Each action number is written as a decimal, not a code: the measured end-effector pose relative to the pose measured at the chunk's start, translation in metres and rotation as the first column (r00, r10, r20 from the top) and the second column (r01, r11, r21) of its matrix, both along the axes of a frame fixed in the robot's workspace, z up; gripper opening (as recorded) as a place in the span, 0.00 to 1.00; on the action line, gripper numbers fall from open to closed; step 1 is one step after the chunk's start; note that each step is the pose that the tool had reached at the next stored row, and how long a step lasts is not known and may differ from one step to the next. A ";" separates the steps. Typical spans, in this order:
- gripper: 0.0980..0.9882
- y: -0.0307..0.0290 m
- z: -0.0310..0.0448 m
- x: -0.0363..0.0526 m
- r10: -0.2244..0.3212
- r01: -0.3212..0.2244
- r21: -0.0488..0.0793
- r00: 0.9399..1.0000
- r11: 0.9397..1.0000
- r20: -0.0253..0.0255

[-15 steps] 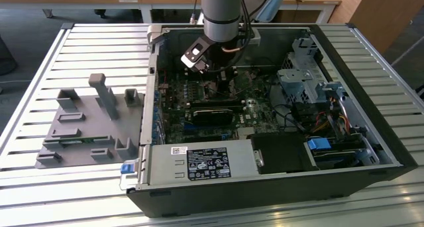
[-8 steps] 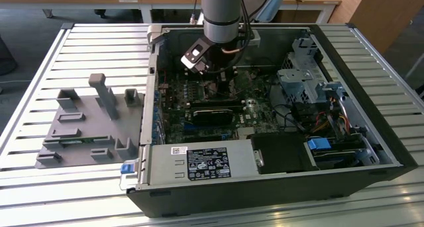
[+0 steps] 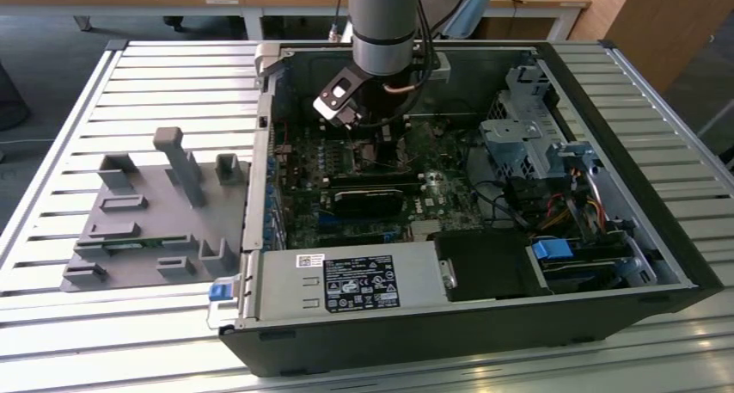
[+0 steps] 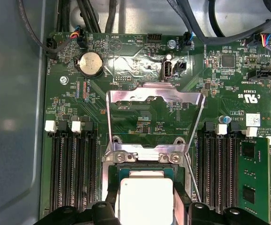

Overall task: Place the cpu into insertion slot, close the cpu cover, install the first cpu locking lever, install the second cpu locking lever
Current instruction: 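Place the cpu into insertion slot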

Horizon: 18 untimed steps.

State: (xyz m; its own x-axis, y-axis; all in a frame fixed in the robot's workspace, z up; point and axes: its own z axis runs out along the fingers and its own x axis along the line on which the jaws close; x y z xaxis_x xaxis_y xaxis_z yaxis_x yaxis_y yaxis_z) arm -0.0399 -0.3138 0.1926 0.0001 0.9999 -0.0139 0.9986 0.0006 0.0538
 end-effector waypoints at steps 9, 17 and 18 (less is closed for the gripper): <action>0.50 -0.0002 -0.0002 0.0000 0.000 0.000 0.000 1.000 1.000 0.000; 0.50 -0.0004 -0.0002 0.0000 0.000 0.000 0.000 1.000 1.000 0.000; 0.50 -0.0003 -0.0002 0.0000 0.000 0.000 0.000 1.000 1.000 0.000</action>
State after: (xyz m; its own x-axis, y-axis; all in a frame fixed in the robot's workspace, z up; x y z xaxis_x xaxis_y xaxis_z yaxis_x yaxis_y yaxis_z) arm -0.0399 -0.3141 0.1924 0.0004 0.9999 -0.0139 0.9986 0.0003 0.0538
